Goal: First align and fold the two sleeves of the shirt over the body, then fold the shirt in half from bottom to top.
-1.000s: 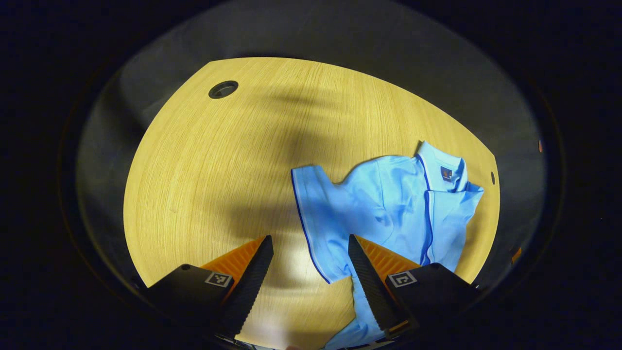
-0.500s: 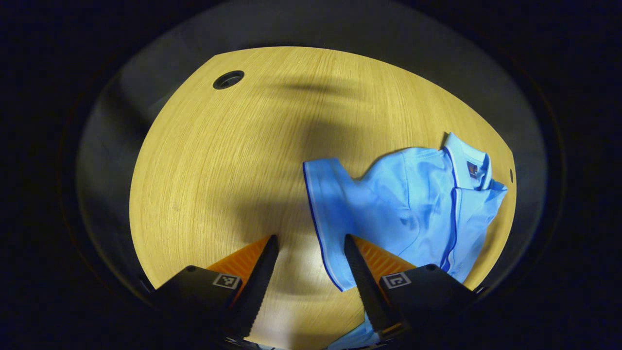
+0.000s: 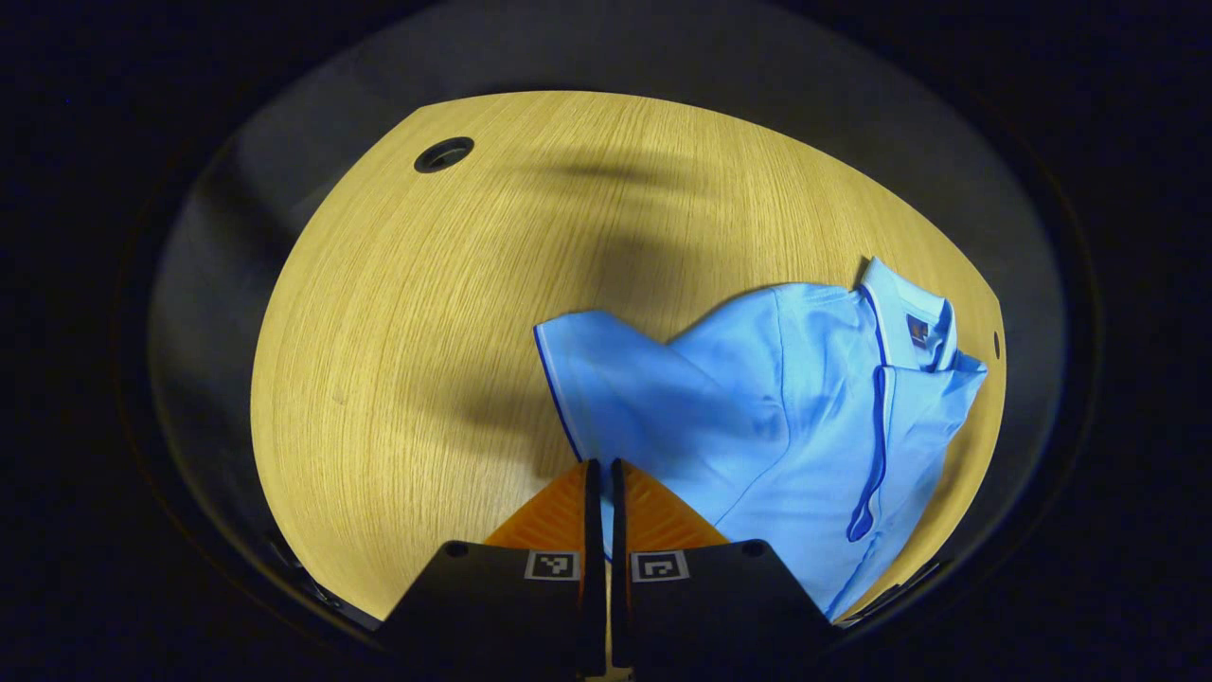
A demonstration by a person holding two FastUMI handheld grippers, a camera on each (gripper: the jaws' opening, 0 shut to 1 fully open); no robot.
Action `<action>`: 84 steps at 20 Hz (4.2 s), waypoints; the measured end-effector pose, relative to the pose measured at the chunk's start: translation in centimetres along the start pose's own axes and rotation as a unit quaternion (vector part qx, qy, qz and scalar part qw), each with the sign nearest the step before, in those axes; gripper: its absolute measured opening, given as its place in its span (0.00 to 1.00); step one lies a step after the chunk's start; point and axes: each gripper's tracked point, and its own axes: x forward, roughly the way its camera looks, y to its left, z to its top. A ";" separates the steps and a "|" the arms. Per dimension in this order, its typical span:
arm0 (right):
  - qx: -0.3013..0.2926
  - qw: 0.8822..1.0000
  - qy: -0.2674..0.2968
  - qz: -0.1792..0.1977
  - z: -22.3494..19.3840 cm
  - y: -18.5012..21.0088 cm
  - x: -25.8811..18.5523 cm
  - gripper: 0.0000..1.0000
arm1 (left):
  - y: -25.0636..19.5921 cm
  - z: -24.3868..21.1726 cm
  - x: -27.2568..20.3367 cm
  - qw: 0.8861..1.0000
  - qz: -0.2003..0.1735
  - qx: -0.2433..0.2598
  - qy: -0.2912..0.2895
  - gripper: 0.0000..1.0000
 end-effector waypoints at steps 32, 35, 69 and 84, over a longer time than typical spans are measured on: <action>0.053 0.998 0.001 -0.025 -2.5 -11.1 -4.6 0.99 | -29.9 0.7 -5.3 0.977 -0.120 0.172 -0.030 0.14; 0.044 0.999 0.011 -0.019 -3.0 -10.5 -4.4 0.99 | -29.7 0.5 -5.9 0.978 -0.124 0.160 -0.044 0.38; -0.177 0.947 0.258 -0.077 -31.6 -6.8 -7.0 0.99 | -6.4 -34.7 -6.2 0.993 -0.044 0.086 0.065 1.00; -0.177 0.946 0.251 -0.102 -33.5 -7.1 -6.2 0.97 | -7.2 -35.1 -4.5 0.991 -0.014 0.121 0.048 0.56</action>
